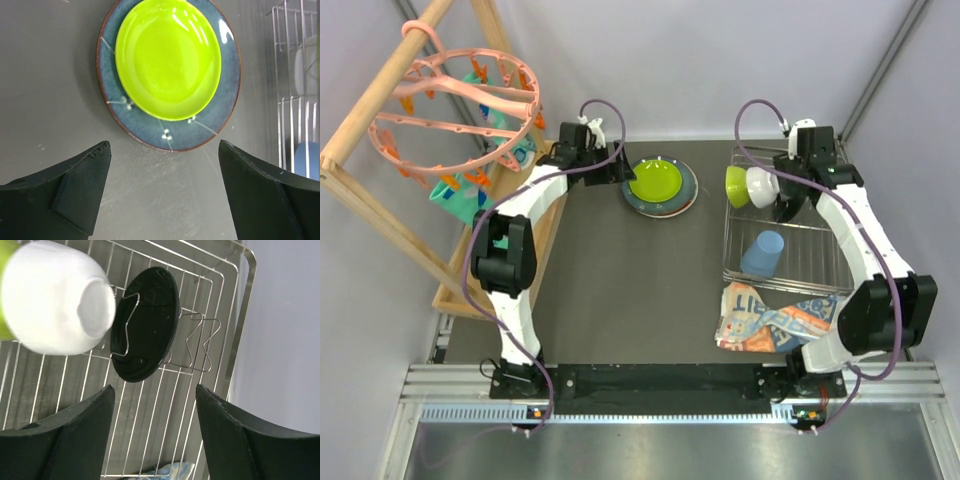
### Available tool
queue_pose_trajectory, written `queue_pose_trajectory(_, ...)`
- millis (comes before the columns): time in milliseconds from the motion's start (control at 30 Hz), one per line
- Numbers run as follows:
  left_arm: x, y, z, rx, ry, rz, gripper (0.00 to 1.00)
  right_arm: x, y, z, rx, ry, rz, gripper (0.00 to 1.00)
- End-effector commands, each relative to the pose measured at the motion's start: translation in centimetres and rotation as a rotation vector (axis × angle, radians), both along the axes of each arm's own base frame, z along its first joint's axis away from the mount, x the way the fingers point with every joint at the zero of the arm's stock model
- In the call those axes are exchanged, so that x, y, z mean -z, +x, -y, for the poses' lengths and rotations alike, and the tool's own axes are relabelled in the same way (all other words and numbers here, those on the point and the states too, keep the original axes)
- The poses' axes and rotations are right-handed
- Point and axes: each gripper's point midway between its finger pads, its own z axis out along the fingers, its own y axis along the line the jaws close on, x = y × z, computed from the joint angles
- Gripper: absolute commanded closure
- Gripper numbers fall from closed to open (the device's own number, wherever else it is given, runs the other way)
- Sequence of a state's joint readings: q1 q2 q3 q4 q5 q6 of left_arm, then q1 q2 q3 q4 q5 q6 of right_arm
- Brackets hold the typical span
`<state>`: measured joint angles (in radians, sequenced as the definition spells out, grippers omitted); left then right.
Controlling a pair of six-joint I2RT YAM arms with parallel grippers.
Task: Unload the mixed dishes from the dish rack
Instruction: Place the plate at the center of the board, then pick up the plate from the dish rack.
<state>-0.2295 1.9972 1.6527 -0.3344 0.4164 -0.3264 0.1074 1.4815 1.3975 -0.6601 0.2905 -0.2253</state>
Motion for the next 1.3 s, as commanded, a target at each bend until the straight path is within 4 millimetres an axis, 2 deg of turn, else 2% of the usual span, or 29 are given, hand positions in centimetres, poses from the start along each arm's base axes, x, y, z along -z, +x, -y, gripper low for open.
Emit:
queue_pose_trajectory(0,-4.1,0.0,-1.2,0.011,0.046,0.169,0.08,-1.8,2.1,1.1,0.064,0.04,0.084,0.35)
queue_pose_trajectory(100,-4.7,-0.5,-1.4,0.018,0.059,0.197,0.07,-1.0,2.8,1.5,0.081,0.043,0.072,0.37)
queue_pose_trajectory(367,-4.3,-1.2,-1.3,0.037,0.058,0.186,0.08,0.1,4.6,2.6,0.118,0.022,0.057,0.41)
queue_pose_trajectory(700,-4.0,-1.4,-1.2,0.044,0.056,0.182,0.08,3.1,6.4,3.8,0.15,-0.001,0.003,0.49)
queue_pose_trajectory(900,-4.0,-1.5,-1.2,0.049,0.059,0.185,0.08,4.2,7.0,4.7,0.167,-0.006,-0.019,0.56)
queue_pose_trajectory(1067,-3.7,-1.4,-1.1,0.053,0.055,0.179,0.09,4.9,7.3,4.6,0.157,-0.004,-0.031,0.66)
queue_pose_trajectory(1267,-3.5,-1.5,-0.9,0.057,0.042,0.167,0.09,4.5,7.4,4.4,0.157,0.01,-0.025,0.76)
